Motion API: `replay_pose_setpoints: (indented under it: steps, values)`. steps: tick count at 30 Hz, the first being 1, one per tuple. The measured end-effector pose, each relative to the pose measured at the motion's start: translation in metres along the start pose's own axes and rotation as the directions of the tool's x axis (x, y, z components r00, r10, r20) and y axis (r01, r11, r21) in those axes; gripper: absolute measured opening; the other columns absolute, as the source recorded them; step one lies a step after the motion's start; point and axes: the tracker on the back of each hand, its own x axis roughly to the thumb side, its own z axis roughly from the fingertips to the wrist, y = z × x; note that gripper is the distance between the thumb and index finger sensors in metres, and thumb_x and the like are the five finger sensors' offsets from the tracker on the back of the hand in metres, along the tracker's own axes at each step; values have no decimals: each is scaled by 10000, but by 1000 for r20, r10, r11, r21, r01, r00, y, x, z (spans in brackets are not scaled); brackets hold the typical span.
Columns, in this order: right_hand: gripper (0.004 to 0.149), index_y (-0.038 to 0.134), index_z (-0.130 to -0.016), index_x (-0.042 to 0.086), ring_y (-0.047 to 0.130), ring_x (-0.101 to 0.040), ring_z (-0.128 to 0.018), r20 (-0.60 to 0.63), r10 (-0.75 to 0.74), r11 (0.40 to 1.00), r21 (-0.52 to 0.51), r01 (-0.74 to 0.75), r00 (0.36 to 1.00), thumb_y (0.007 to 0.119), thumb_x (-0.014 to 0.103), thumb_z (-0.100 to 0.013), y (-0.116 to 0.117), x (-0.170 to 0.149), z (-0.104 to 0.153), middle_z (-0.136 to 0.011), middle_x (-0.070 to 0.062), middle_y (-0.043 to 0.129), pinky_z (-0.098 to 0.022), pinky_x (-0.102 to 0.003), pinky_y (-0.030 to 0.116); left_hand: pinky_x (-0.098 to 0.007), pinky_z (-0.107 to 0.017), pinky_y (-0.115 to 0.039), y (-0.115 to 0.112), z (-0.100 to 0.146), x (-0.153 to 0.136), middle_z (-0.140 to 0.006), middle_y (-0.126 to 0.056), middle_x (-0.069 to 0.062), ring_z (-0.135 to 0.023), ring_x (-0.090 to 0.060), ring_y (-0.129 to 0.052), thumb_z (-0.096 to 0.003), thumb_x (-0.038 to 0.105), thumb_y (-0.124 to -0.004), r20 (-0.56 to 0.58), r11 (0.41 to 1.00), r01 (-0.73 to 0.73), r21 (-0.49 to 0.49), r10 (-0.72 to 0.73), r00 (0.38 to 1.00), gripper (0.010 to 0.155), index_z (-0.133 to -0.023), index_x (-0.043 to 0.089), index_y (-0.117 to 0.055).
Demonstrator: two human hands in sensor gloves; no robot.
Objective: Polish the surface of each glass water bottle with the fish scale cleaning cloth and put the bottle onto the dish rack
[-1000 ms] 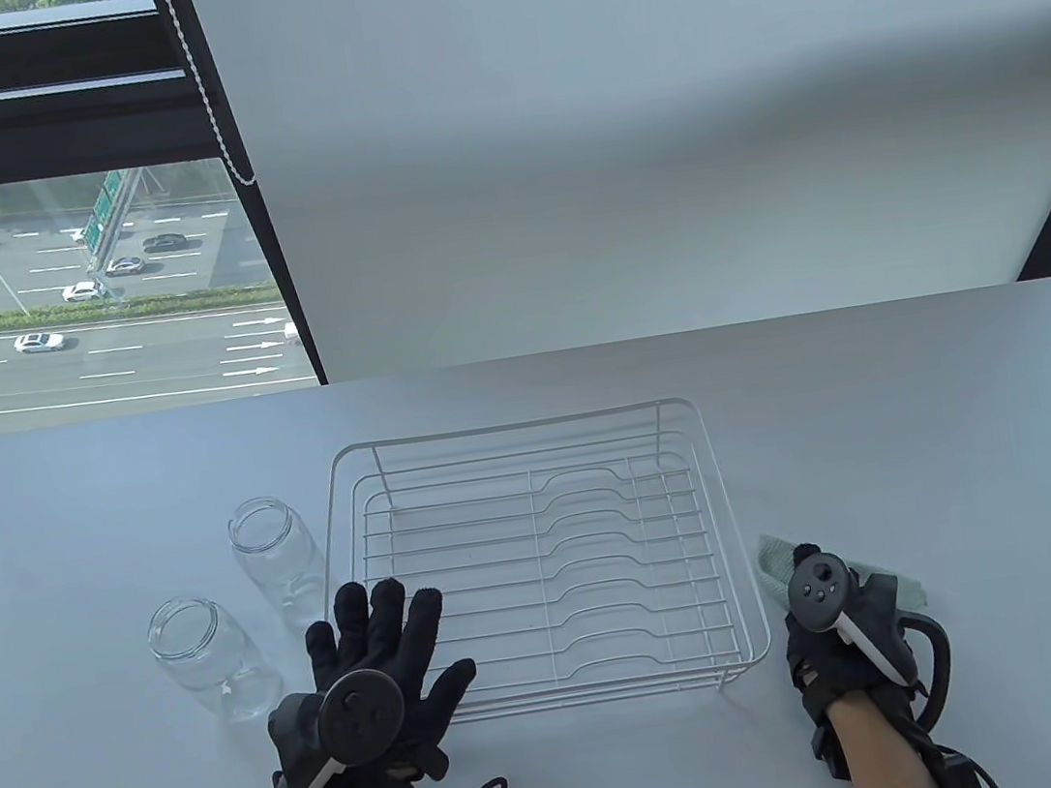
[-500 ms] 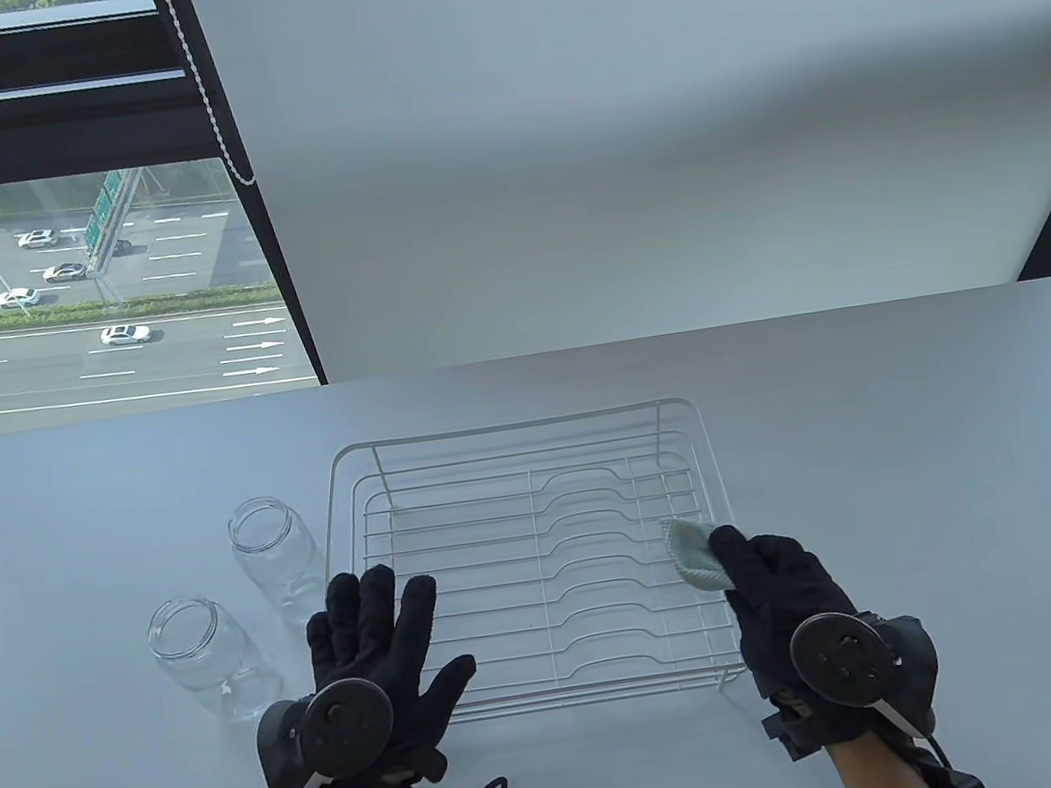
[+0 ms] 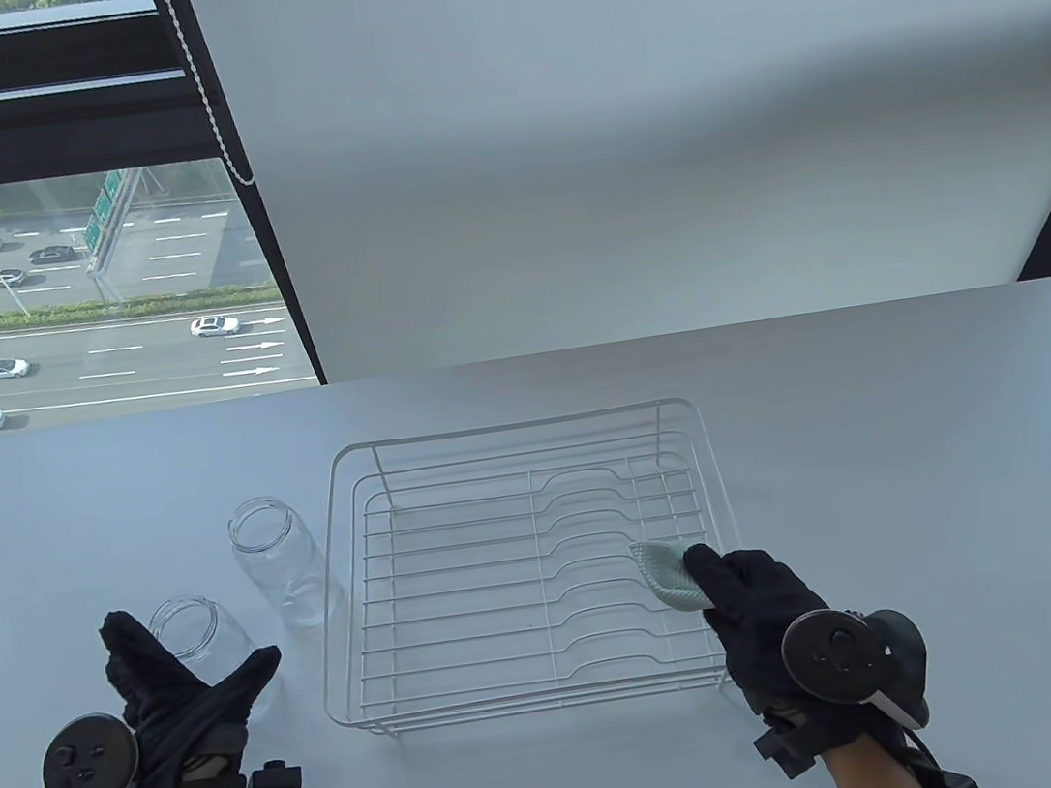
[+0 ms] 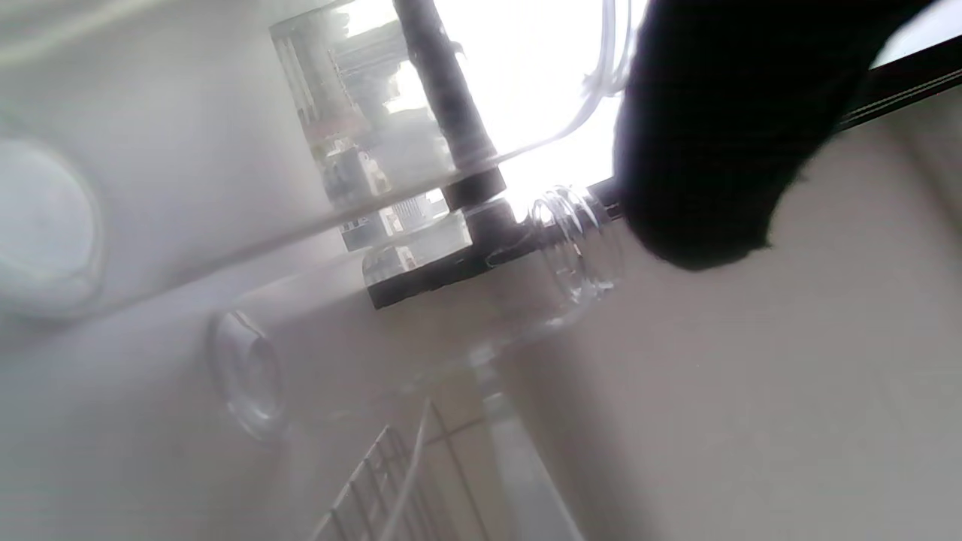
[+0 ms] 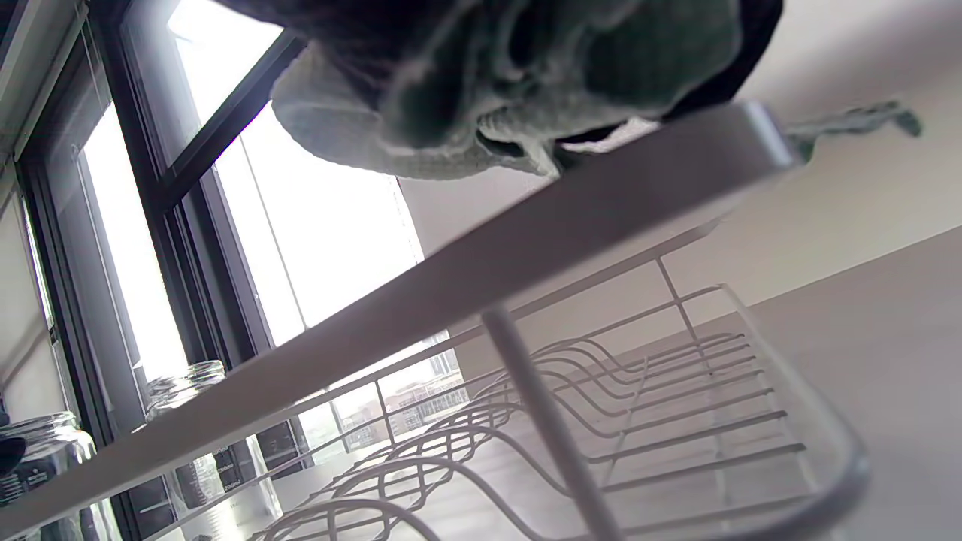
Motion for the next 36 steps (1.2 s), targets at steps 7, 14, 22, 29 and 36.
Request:
replay_pose_setpoints:
  steps: [7,14,22,29,36]
  values:
    - [526,666,-1032,289,867,-262,-644,-7,-18,1000,16,18,1000,761,343,-518,1,-2,-1,-924,-64,746,-508,-418,786,-743,-721,-278,-6,-3,-33,-1163,-268,-93,-1110,-457,-418,-392,453,-1026,17,998,-57,33,57,998,1293,-962,355,130]
    - [535,660,-1030,232,880,-280,-633,-17,-39,999,8,39,999,771,330,-515,2,-5,-1,-913,-82,764,-501,-431,790,-760,-678,-451,4,1,-3,-1084,-485,-124,-969,-474,-667,-372,455,-1071,170,979,31,203,-67,983,1115,-1053,135,-248]
    - [530,657,-1033,252,877,-279,-653,-16,-77,997,19,77,997,767,338,-522,5,-1,-1,-925,-71,756,-504,-442,793,-745,-597,-695,-67,42,162,-1121,-540,-95,-895,-470,-721,-429,615,-959,454,973,-210,-101,232,860,1064,-1122,189,-274]
    - [507,664,-1031,302,870,-270,-695,63,-347,936,-37,350,936,760,355,-536,-12,16,-5,-949,-52,741,-522,-440,805,-718,-552,-727,-168,45,142,-1113,-545,-159,-836,-548,-733,-453,566,-963,32,661,-494,-565,616,787,1041,-1127,141,-294]
    - [488,652,-1031,358,942,-282,-737,243,-362,924,-34,381,900,730,372,-550,-22,80,-39,-1033,-60,737,-502,-405,886,-657,-563,-744,-206,57,144,-1107,-490,-202,-821,-525,-743,-515,613,-852,-136,464,-518,-719,637,759,1031,-1130,166,-155]
